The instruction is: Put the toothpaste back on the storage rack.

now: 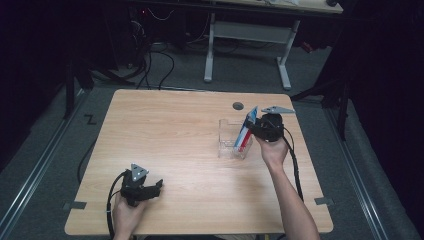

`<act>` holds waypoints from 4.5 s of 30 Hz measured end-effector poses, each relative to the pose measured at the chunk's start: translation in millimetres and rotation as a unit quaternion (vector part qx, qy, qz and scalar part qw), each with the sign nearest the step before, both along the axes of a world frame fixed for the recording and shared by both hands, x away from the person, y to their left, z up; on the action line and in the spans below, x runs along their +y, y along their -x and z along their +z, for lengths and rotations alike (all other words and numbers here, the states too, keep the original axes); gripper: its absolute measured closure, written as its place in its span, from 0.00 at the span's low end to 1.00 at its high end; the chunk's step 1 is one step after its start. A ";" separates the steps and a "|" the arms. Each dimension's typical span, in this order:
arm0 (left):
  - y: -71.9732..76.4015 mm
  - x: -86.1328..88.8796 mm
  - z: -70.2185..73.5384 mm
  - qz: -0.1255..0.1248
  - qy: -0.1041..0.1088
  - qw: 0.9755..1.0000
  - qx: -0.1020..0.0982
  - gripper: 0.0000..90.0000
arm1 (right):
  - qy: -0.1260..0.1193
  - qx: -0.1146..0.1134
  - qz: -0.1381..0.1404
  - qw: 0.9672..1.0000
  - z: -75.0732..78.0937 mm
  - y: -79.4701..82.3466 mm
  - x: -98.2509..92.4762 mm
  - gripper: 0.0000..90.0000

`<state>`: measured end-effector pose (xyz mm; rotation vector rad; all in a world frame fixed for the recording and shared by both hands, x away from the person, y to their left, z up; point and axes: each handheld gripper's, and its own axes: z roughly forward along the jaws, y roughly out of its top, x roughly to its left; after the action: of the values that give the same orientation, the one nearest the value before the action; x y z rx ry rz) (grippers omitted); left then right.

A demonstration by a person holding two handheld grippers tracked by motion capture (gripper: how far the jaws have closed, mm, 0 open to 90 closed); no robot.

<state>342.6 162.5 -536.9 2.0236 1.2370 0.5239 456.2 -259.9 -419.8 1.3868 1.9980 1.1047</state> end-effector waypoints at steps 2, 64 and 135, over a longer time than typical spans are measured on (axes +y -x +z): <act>0.0 0.0 0.0 0.000 0.000 1.000 0.000 0.23 | 0.003 0.000 -0.001 1.000 -0.4 -0.2 0.1 0.66; 0.0 -0.1 0.1 0.000 -0.001 1.000 0.001 0.23 | -0.043 -0.054 -0.004 0.998 26.9 85.6 -72.3 0.57; -0.1 -0.2 0.2 0.001 -0.001 1.000 0.001 0.23 | -0.063 0.000 -0.053 0.997 -65.7 149.1 -118.6 0.60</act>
<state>342.7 162.3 -536.8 2.0249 1.2398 0.5238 307.1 -378.5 -485.5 1.5370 1.8584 1.2011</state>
